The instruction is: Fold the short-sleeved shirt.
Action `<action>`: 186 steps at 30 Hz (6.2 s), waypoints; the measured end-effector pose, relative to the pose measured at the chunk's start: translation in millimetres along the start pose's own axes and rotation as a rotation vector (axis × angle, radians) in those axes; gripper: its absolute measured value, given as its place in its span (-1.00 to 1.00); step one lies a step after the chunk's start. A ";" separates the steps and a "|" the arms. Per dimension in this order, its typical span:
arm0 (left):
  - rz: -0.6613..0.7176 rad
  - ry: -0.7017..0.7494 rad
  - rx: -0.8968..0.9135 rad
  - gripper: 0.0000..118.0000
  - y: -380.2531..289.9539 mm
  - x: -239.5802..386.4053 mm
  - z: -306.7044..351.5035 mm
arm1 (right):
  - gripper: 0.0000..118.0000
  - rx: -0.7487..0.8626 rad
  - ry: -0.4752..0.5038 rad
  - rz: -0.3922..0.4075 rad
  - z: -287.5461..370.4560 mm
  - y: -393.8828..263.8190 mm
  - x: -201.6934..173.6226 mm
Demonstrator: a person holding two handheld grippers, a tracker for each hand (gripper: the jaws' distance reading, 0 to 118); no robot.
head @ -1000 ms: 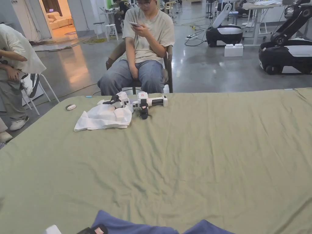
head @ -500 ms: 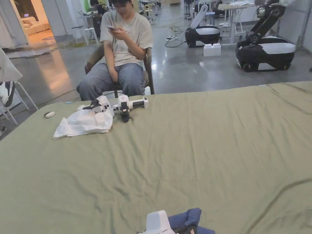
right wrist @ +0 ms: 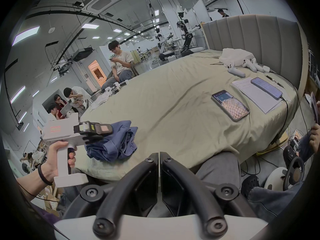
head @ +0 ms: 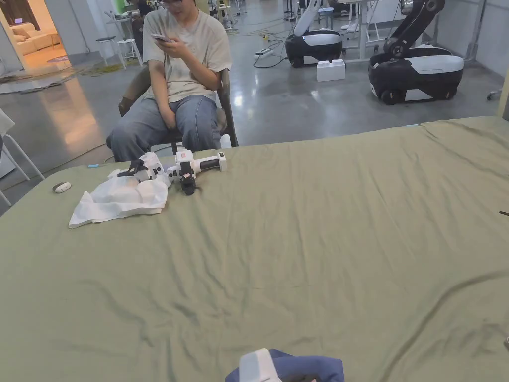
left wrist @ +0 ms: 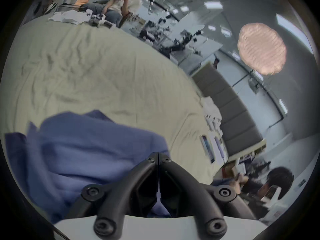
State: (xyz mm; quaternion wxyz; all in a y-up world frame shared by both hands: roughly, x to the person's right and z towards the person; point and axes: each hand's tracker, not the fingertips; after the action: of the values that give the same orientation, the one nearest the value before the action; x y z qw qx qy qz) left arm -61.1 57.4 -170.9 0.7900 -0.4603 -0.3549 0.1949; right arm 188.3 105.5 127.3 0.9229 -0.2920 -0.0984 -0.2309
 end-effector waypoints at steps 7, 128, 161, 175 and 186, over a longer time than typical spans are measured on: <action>-0.104 0.063 -0.102 -0.99 -29.1 3.5 -51.7 | -1.00 -0.045 0.076 0.006 -17.6 -2.9 -19.2; -0.582 0.450 0.948 0.82 25.6 102.9 289.9 | 0.58 0.554 0.048 0.388 18.7 145.9 -122.5; -0.587 0.466 0.925 0.97 26.5 105.6 288.1 | 1.00 0.554 0.072 0.281 26.0 150.1 -115.1; -0.600 0.430 0.917 0.97 24.8 109.0 288.5 | 0.99 0.358 -0.251 0.117 14.6 151.5 -151.6; -0.587 0.417 0.914 0.97 25.0 107.7 288.6 | 0.99 0.373 -0.195 0.136 18.1 150.4 -153.0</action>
State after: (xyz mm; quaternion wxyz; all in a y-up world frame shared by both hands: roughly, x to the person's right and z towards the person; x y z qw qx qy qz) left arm -201.9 308.2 -57.9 0.9827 0.0165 -0.1844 0.0067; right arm 126.4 281.2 19.4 0.9605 -0.1433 -0.2080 -0.1167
